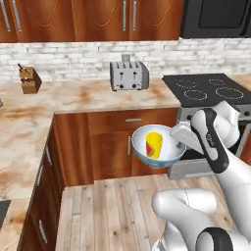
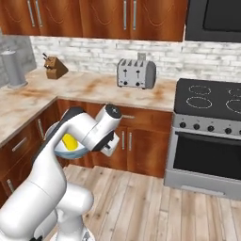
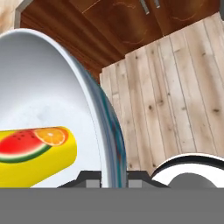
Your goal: Place the cup inside the bowl on the dining table and move the bowl to any counter.
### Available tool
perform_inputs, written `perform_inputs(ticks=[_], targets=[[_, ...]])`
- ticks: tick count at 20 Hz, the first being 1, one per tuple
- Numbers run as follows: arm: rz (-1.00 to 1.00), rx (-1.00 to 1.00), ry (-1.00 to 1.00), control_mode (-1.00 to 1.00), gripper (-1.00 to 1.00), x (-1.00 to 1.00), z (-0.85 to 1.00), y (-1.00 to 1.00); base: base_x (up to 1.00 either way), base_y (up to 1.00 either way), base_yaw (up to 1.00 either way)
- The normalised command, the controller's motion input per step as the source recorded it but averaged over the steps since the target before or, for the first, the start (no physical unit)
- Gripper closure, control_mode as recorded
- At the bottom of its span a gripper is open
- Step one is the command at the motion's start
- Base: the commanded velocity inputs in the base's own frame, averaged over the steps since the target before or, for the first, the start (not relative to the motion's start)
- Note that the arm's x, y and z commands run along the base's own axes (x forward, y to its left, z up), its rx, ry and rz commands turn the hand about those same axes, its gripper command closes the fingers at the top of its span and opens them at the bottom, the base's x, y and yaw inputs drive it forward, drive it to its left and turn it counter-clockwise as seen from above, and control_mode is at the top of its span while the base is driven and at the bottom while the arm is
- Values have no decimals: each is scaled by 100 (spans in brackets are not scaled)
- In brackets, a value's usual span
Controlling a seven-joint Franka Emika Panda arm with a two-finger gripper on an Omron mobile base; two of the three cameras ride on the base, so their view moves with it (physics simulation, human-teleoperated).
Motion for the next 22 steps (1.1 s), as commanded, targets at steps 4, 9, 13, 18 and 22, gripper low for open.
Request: perform_inputs(ticks=[4,9,13,18,22], targets=[[0,0,0,100,100,0,0,0,28,0,39],[0,0,0,100,100,0,0,0,6,1,45],[0,0,0,100,100,0,0,0,8,0,46],[0,0,0,100,100,0,0,0,14,0,50],[0,0,0,100,100,0,0,0,8,0,54]])
